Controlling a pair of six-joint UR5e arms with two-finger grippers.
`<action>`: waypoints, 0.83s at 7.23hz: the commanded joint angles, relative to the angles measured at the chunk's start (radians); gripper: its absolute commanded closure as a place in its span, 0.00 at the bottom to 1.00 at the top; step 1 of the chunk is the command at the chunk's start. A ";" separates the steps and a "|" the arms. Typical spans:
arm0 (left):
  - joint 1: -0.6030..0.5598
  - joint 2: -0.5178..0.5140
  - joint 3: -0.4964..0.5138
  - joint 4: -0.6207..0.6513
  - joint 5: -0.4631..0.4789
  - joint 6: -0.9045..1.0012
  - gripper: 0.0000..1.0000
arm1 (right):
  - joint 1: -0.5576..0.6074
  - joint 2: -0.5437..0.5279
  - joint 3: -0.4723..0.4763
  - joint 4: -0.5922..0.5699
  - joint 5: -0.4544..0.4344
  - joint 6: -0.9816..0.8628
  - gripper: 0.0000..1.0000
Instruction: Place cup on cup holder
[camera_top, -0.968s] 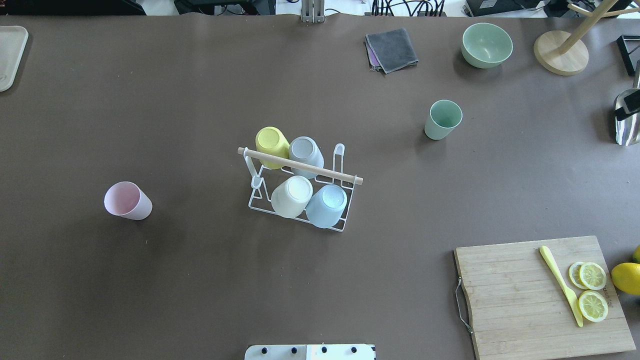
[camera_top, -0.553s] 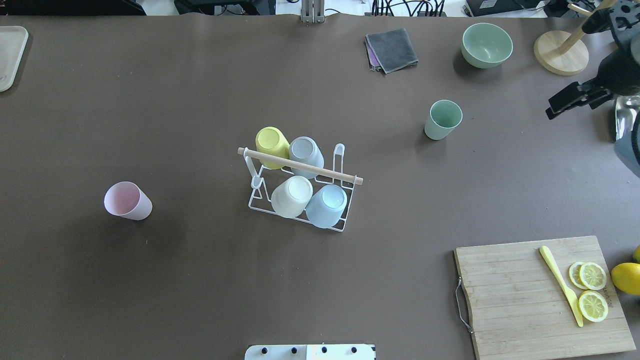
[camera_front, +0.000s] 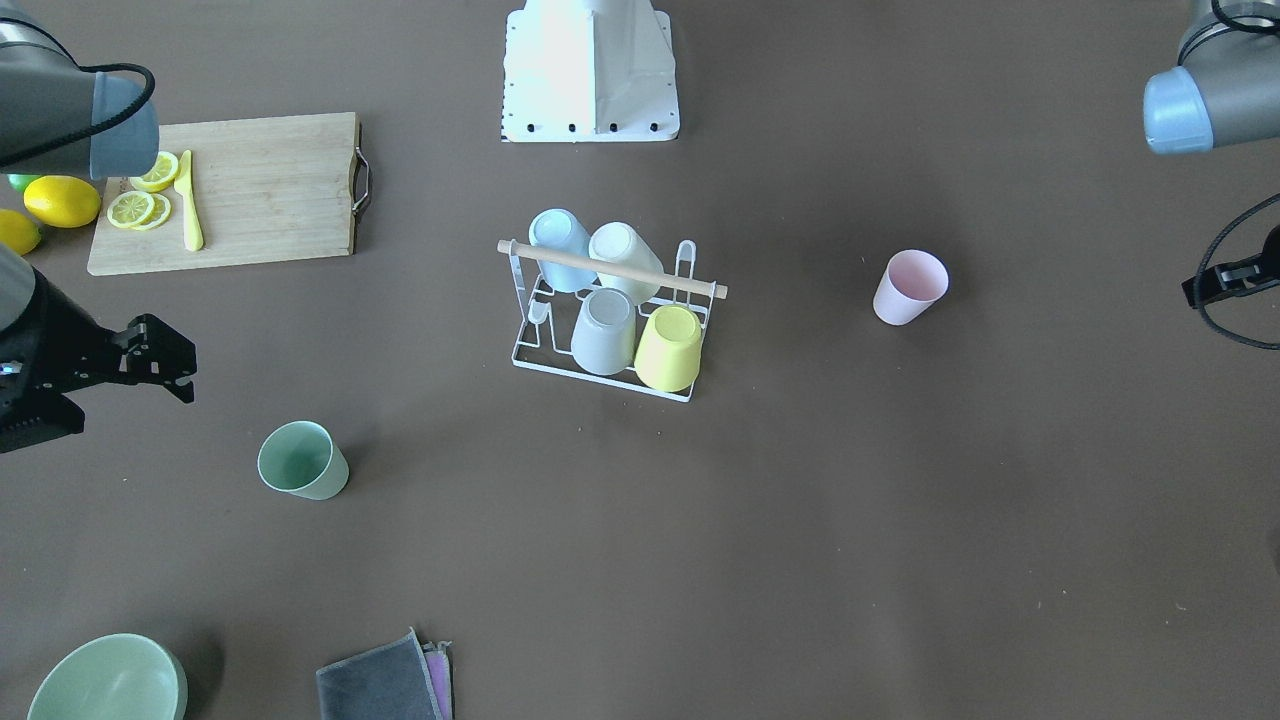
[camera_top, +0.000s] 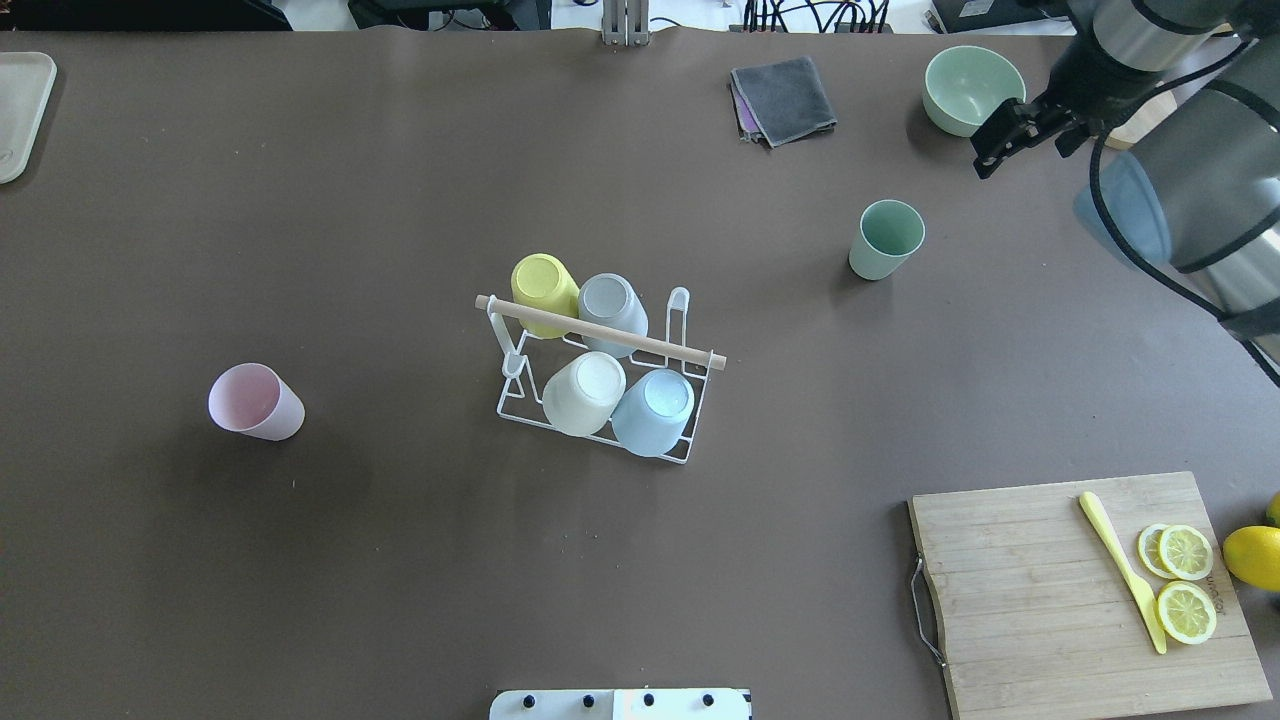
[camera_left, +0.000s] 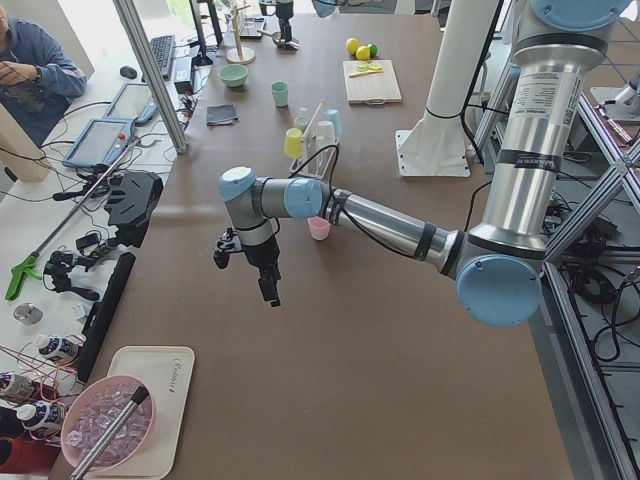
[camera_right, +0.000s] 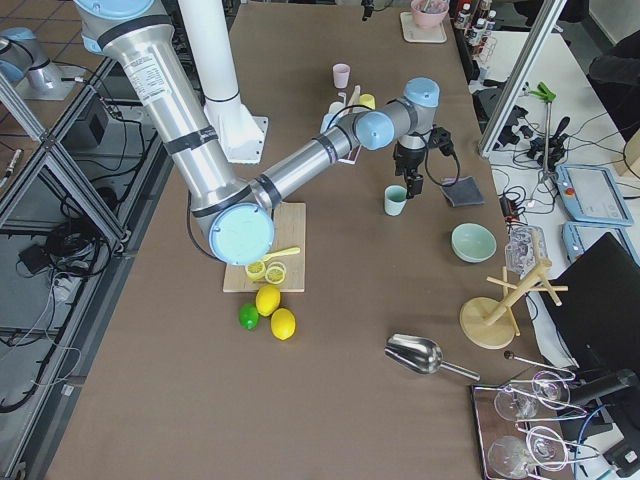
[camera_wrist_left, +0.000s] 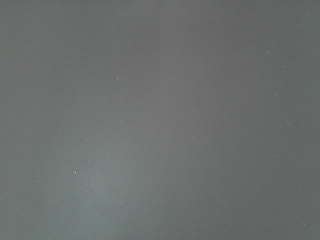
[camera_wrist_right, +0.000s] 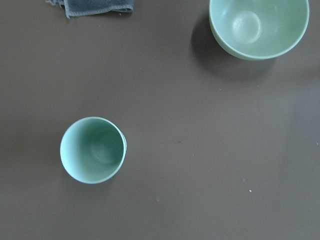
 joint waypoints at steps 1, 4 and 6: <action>0.092 -0.039 0.006 0.103 0.002 0.004 0.01 | -0.001 0.193 -0.211 -0.013 -0.002 -0.008 0.00; 0.133 -0.167 0.009 0.281 -0.004 0.254 0.01 | -0.027 0.412 -0.486 0.027 -0.035 -0.027 0.00; 0.152 -0.249 0.021 0.381 -0.013 0.329 0.01 | -0.044 0.482 -0.612 0.103 -0.055 -0.025 0.00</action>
